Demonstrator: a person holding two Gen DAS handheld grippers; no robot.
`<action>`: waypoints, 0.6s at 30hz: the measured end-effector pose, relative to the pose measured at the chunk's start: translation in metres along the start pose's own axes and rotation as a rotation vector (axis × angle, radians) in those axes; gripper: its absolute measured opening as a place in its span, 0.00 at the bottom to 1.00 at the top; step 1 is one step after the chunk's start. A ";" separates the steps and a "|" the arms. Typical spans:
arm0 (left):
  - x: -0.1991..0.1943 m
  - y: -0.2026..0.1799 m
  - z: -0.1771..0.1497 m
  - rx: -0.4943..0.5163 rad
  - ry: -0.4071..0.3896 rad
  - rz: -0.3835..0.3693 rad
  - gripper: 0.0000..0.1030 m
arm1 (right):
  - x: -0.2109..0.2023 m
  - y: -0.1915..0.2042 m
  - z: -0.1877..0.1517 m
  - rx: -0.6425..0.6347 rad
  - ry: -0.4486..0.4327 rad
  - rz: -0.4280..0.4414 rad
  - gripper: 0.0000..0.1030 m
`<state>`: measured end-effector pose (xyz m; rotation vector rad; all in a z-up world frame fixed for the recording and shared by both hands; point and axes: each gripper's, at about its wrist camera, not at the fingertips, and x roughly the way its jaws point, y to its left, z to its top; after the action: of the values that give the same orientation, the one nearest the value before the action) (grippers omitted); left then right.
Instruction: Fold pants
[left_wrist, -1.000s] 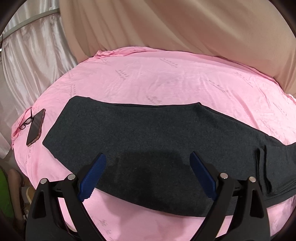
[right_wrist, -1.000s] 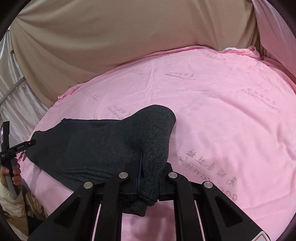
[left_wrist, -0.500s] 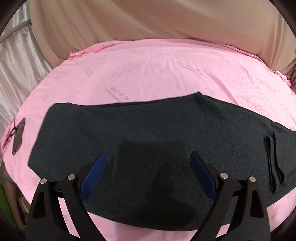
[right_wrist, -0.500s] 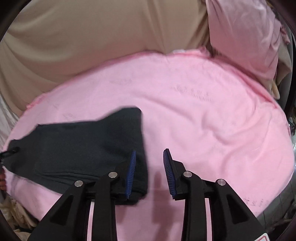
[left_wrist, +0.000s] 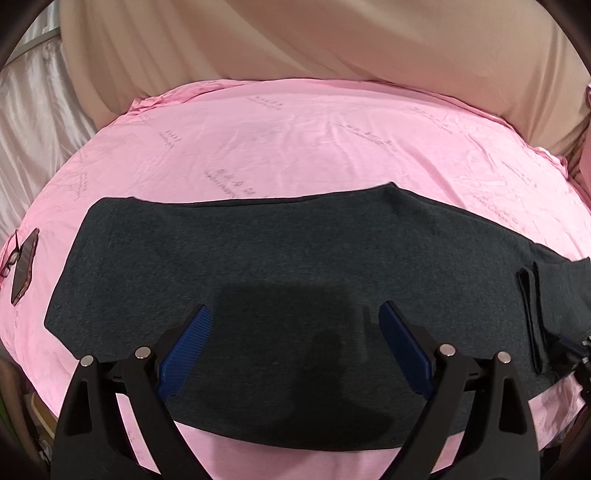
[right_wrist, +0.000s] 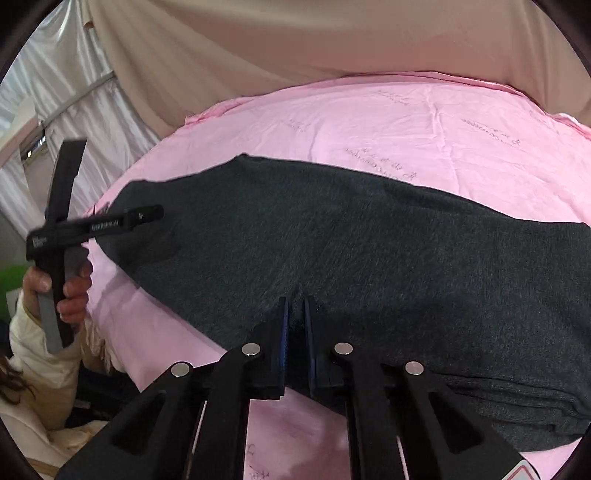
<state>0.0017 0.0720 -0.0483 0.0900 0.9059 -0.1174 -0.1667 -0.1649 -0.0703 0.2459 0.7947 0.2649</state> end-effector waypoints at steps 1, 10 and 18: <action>0.000 0.002 0.000 -0.005 -0.001 0.000 0.87 | -0.008 0.007 0.007 -0.006 -0.035 0.013 0.07; 0.001 0.028 0.000 -0.054 -0.008 0.003 0.87 | 0.031 0.030 -0.004 -0.126 0.084 -0.084 0.31; 0.004 0.032 -0.002 -0.065 -0.005 -0.011 0.87 | 0.040 0.031 -0.009 -0.184 0.107 -0.162 0.40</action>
<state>0.0071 0.1038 -0.0515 0.0250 0.9048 -0.0981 -0.1512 -0.1215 -0.0935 -0.0066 0.8851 0.1984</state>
